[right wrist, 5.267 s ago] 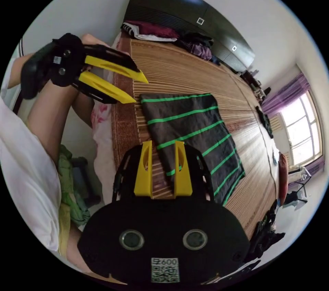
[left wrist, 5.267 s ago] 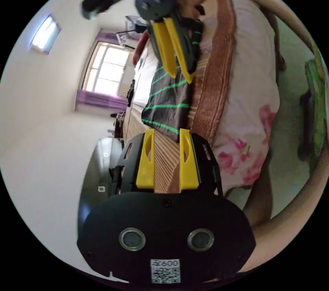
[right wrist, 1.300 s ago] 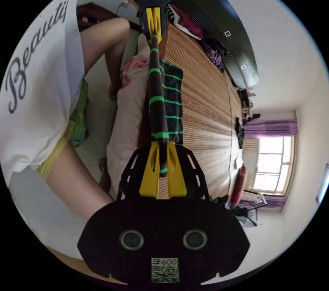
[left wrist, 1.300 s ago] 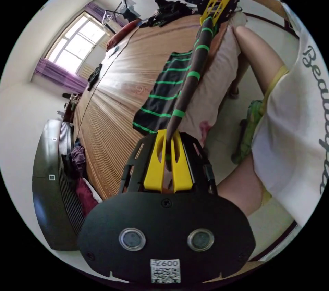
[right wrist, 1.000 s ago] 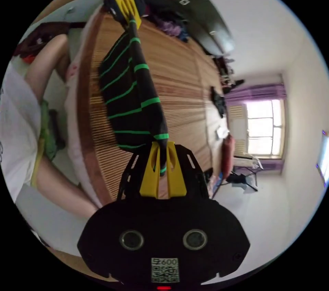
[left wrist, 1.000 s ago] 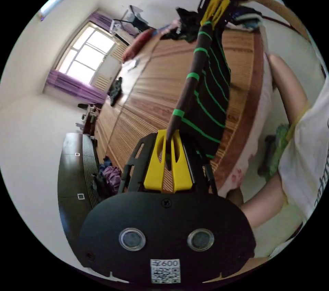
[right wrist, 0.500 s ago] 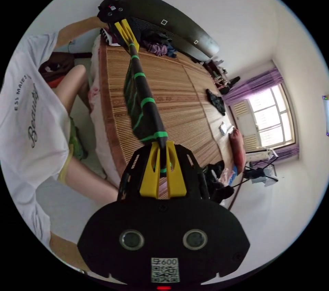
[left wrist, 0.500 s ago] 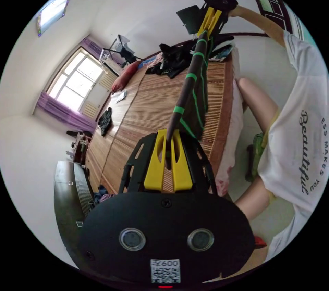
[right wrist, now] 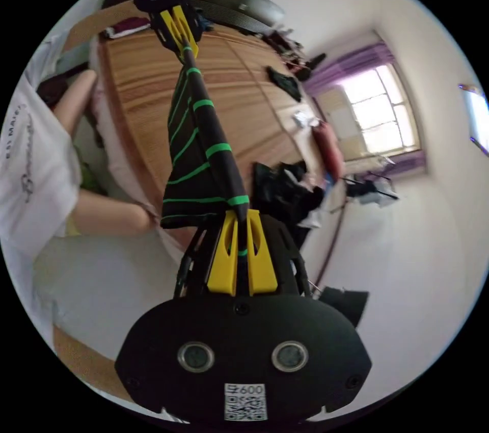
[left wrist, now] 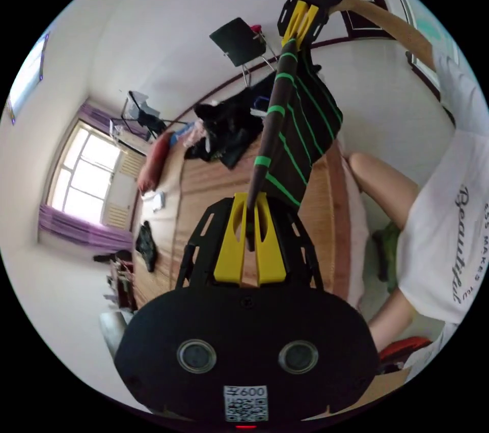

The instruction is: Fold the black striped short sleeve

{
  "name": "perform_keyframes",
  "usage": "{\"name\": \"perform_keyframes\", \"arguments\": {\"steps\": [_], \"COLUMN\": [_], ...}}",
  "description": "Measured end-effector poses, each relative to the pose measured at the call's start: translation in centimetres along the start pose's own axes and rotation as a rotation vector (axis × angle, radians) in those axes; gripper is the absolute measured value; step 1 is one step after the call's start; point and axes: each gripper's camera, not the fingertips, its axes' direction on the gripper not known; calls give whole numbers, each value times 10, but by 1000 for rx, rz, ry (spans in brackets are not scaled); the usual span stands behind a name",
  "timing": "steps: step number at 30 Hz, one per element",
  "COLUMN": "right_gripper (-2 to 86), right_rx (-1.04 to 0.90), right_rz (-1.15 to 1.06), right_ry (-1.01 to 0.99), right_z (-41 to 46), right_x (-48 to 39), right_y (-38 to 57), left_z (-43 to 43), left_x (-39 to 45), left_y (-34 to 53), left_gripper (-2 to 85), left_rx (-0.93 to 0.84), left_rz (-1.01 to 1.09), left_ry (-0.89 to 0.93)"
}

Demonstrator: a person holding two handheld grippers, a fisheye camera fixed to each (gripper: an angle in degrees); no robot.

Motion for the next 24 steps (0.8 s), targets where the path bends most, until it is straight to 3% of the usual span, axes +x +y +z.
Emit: {"name": "perform_keyframes", "arguments": {"steps": [3,5,8,9,11,14,16,17,20,24], "right_gripper": [-6,-8,-8,-8,-8,-8,-8,-8,-8,-8], "right_rx": [11,24,-20,-28,-106,-201,-245,-263,-178,-97], "right_rz": [0,87,146,151,102,91,129,148,272,388], "right_ry": [411,708,823,820,733,497,338,241,354,395], "right_z": [-18,-19,7,16,71,157,202,222,226,201], "right_x": [71,108,117,115,92,46,18,1,-20,-11], "right_y": [58,111,172,184,232,283,305,318,339,356], "left_z": [76,147,279,313,467,658,735,764,768,750], "left_x": [-76,-101,-48,-29,65,194,256,282,287,275], "left_y": [-127,-204,-261,-269,-288,-296,-294,-289,-290,-326], "left_gripper": [25,24,25,26,28,29,29,28,27,26], "left_rx": [127,305,418,417,386,277,232,251,340,345], "left_rz": [21,-14,60,95,238,391,408,326,182,150], "left_ry": [-201,-341,-473,-493,-517,-372,-232,-271,-260,-241]}}
